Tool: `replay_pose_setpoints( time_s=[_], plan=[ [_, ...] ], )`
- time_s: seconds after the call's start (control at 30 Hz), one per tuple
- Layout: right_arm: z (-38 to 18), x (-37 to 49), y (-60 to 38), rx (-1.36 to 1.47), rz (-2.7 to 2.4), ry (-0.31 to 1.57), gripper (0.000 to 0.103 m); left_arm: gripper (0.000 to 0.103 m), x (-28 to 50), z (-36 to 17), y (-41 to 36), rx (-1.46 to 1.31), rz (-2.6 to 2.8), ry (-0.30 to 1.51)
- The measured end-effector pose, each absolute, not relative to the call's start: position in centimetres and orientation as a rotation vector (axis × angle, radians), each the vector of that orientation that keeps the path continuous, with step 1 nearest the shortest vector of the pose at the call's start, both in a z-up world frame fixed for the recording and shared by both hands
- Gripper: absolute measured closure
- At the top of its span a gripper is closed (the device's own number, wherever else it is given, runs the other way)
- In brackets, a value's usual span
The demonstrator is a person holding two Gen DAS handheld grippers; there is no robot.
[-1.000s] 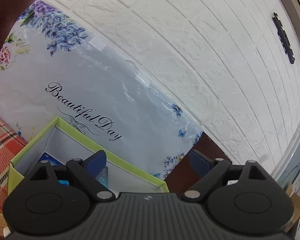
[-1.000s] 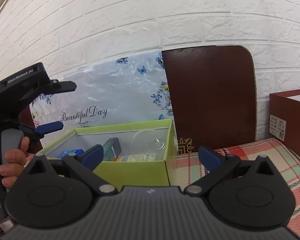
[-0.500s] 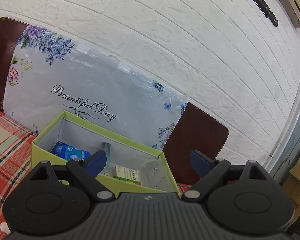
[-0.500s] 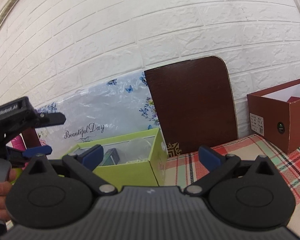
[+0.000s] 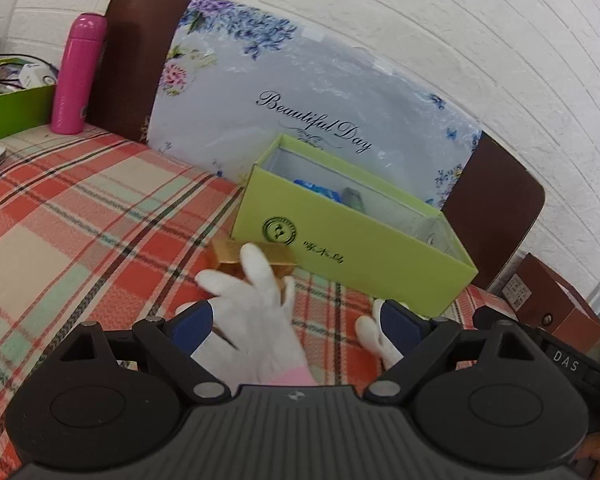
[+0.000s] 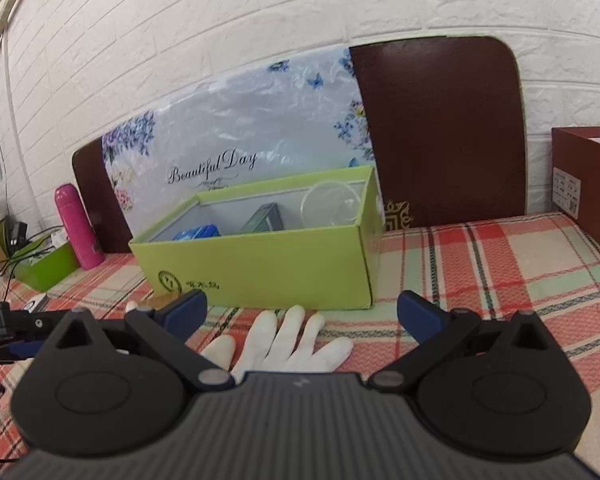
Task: Organize objects
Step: 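Reach both grippers toward the white gloves on the table, then grasp a white glove with the left gripper while the right grasps the pink-cuffed glove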
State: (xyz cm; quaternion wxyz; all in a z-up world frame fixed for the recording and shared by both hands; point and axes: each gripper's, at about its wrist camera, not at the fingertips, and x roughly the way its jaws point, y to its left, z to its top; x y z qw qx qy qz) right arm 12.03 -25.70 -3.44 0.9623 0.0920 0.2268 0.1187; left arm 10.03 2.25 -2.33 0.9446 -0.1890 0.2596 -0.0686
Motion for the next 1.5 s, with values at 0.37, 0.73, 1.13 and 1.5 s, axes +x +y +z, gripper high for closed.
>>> replay_pose_setpoints(
  time_s=[0.37,0.73,1.13,1.5],
  plan=[
    [-7.9,16.3,-24.7,0.274,0.286,0.681,0.000,0.009,7.7,-3.2,-0.3,-0.296,-0.234,0.591],
    [-7.2,15.6,-21.6,0.091,0.403,0.614,0.088,0.009,11.2,-6.2,0.7,-0.409,-0.173,0.699],
    [-4.6,13.5,-25.0,0.203,0.328,0.455,0.095,0.058,14.9,-6.5,-1.8,-0.207,-0.089,0.663],
    [-5.8,13.5,-23.7,0.038,0.315,0.589,0.057,0.076,13.2,-6.5,-2.3,-0.233,-0.297,0.681]
  ],
)
